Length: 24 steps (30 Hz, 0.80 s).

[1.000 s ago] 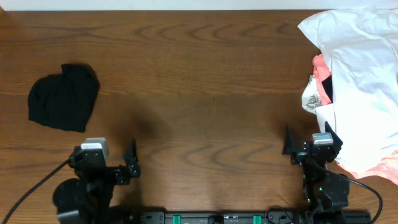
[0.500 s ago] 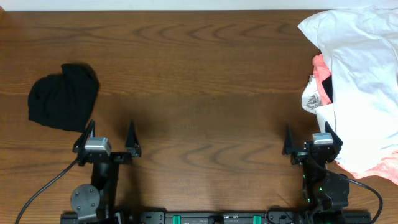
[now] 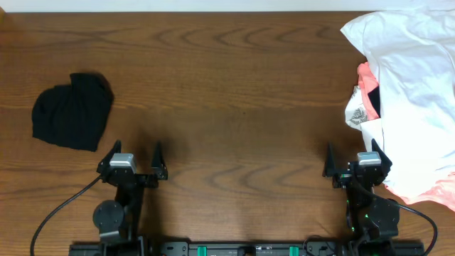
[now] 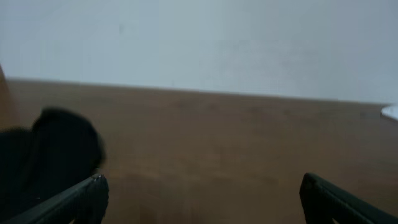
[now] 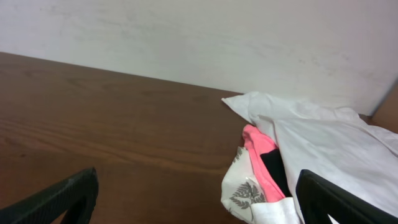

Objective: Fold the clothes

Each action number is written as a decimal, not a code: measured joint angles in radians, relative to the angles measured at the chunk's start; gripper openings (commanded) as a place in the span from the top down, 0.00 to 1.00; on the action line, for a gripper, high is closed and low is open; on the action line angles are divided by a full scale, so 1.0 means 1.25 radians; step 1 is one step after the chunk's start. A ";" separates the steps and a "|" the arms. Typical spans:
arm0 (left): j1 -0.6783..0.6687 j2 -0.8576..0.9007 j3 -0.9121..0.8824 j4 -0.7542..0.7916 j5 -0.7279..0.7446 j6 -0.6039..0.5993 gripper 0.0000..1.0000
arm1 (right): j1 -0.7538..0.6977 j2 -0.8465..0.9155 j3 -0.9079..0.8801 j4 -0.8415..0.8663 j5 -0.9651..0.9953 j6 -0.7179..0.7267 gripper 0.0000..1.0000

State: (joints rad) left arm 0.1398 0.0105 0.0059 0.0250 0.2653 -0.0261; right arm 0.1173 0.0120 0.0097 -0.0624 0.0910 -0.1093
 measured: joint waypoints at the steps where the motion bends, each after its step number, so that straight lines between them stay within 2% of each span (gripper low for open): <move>1: -0.002 0.000 0.001 -0.007 -0.003 0.000 0.02 | 0.000 0.000 0.000 0.000 0.000 0.000 0.01; 24: -0.040 0.000 0.011 -0.026 -0.012 0.000 0.02 | 0.000 0.000 0.000 0.000 0.000 0.000 0.01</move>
State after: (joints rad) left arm 0.0895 0.0101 0.0193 -0.0078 0.2504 -0.0261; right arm 0.1173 0.0116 0.0097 -0.0628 0.0914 -0.1093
